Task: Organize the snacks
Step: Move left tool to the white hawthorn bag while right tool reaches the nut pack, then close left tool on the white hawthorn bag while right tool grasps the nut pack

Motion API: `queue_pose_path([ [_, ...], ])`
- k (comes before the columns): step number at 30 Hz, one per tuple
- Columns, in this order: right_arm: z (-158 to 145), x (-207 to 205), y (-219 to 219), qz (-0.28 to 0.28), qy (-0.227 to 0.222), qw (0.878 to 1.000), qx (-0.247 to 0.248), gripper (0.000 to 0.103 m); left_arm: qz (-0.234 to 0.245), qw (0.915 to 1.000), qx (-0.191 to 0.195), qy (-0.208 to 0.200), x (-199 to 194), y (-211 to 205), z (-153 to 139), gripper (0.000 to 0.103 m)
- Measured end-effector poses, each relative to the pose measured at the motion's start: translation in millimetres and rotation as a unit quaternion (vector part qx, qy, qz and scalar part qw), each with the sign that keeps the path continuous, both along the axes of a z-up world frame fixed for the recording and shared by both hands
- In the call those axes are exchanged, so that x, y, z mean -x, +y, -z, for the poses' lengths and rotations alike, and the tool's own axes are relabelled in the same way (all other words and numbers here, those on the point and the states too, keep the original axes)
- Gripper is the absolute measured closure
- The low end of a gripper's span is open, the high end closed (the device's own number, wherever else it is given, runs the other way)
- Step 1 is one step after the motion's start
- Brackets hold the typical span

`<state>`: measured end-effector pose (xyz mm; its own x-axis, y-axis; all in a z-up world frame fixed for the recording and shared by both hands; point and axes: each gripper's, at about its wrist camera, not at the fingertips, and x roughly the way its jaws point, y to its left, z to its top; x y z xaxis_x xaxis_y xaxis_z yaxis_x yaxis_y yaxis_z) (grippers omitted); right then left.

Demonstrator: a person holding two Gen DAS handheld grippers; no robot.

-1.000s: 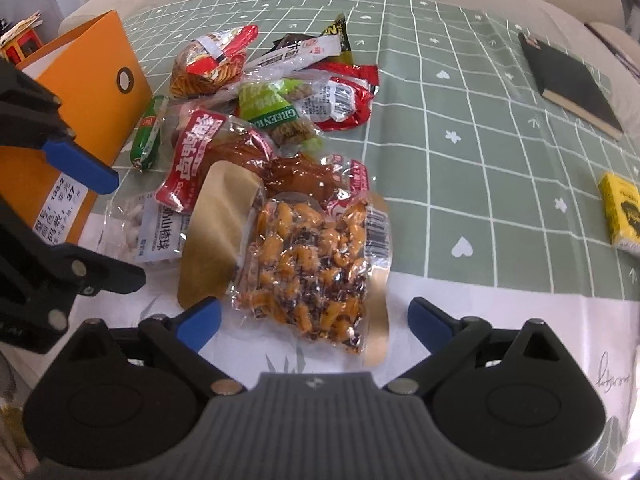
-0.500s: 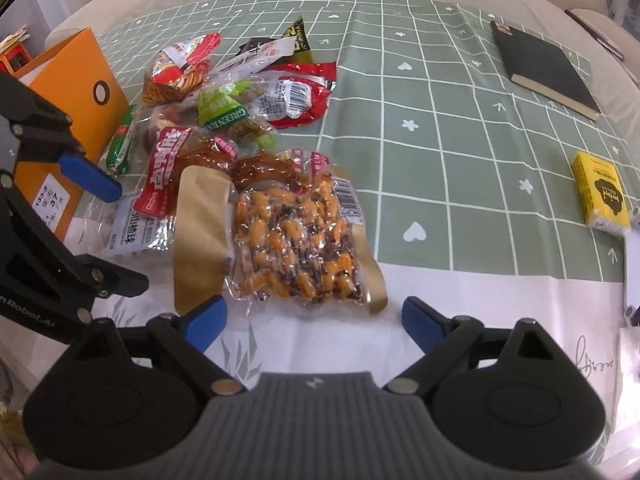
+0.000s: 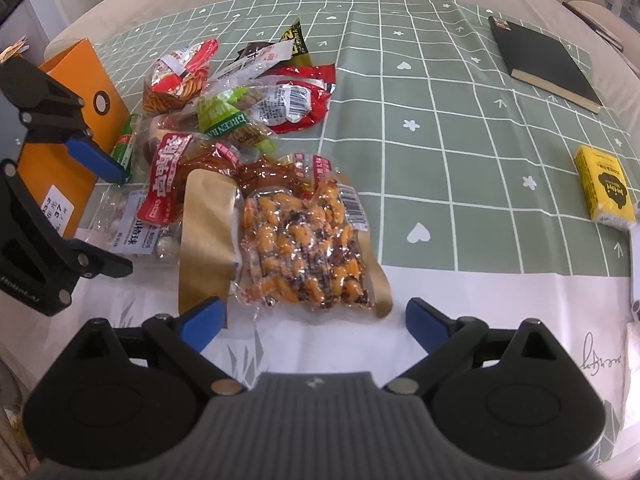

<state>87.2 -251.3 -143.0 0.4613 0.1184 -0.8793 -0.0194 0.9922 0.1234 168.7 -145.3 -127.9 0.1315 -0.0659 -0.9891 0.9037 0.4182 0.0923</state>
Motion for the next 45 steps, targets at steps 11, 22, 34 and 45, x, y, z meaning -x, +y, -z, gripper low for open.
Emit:
queue_pose_path([
  [11, 0, 2, 0, -0.002, 0.003, 1.0, -0.002, 0.008, -0.044, 0.998, -0.008, 0.046, 3, -17, 9, 0.015],
  [22, 2, 1, 6, -0.016, 0.001, 1.0, 0.022, 0.009, -0.088, 0.9952, 0.023, 0.035, 25, -26, 11, 0.014],
  [34, -1, 7, 4, -0.036, -0.019, 0.998, 0.037, 0.028, -0.099, 0.9941, 0.038, 0.023, 40, -21, 22, 0.012],
  [45, -5, 13, -3, -0.018, -0.016, 1.0, 0.012, 0.048, -0.155, 0.9861, 0.057, 0.018, 52, 4, 8, 0.035],
])
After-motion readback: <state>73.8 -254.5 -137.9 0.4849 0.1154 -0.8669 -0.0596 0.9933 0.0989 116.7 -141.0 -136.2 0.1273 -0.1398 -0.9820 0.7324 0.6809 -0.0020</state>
